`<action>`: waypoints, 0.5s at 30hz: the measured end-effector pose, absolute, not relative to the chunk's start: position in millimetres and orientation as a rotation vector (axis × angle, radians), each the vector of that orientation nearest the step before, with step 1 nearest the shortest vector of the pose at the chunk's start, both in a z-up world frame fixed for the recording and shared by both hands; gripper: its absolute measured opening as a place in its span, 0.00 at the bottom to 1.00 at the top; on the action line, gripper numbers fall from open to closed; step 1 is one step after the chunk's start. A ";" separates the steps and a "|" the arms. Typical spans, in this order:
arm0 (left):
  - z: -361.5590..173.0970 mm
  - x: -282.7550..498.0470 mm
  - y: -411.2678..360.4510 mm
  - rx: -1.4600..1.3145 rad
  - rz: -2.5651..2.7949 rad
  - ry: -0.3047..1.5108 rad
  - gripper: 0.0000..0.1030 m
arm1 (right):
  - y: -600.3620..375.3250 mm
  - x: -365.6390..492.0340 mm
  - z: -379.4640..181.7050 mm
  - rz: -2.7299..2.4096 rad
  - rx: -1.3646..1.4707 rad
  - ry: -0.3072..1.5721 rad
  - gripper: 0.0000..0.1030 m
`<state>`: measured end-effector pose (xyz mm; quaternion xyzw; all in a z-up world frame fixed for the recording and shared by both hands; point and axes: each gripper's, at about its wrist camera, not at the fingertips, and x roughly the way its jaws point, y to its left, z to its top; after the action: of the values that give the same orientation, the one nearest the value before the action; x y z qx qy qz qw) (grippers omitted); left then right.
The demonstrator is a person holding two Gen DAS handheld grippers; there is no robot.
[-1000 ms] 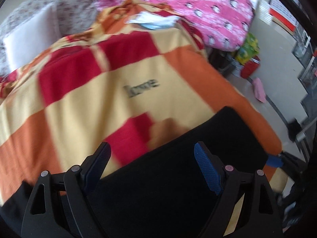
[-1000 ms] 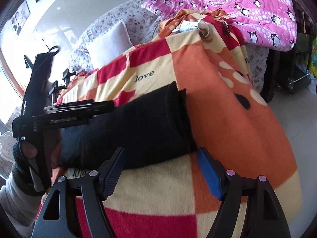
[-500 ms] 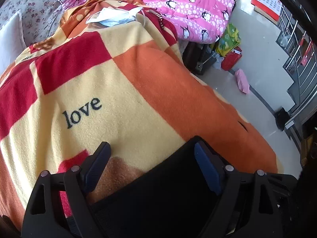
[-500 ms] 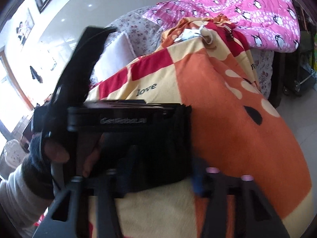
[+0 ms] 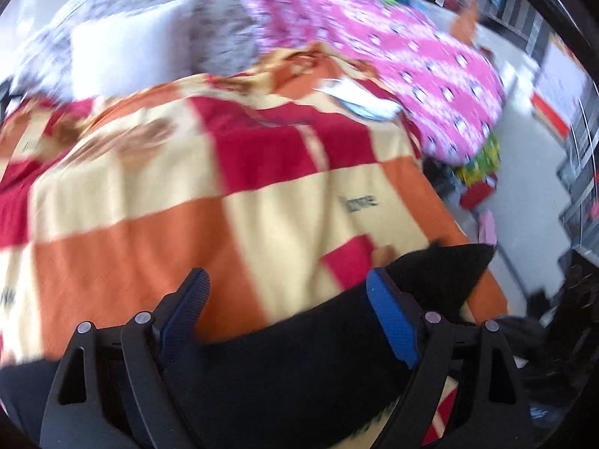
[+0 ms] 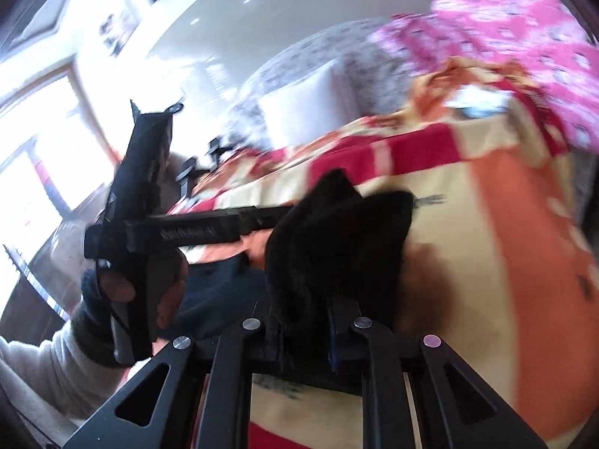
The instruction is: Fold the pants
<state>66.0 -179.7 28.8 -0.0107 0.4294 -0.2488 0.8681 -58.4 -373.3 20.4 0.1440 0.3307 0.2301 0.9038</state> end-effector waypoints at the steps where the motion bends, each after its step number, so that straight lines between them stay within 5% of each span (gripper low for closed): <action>1: 26.6 63.1 -167.5 -0.034 -0.505 0.901 0.84 | -355.4 -50.6 13.1 0.506 0.285 0.708 0.15; 7: -4.6 52.7 -123.2 -0.070 -0.406 0.965 0.84 | -303.7 -32.0 -25.2 0.592 0.273 0.844 0.33; 11: -17.6 42.9 -120.5 -0.111 -0.414 0.992 0.84 | -326.2 -53.8 3.5 0.619 0.286 0.779 0.64; 15: -24.9 38.1 -145.2 -0.100 -0.437 1.008 0.84 | -367.5 -58.6 5.9 0.490 0.330 0.736 0.63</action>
<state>38.1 -145.2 -24.9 -0.0477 0.4788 -0.2078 0.8517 -58.6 -367.5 5.9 0.1592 0.3546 0.2359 0.8907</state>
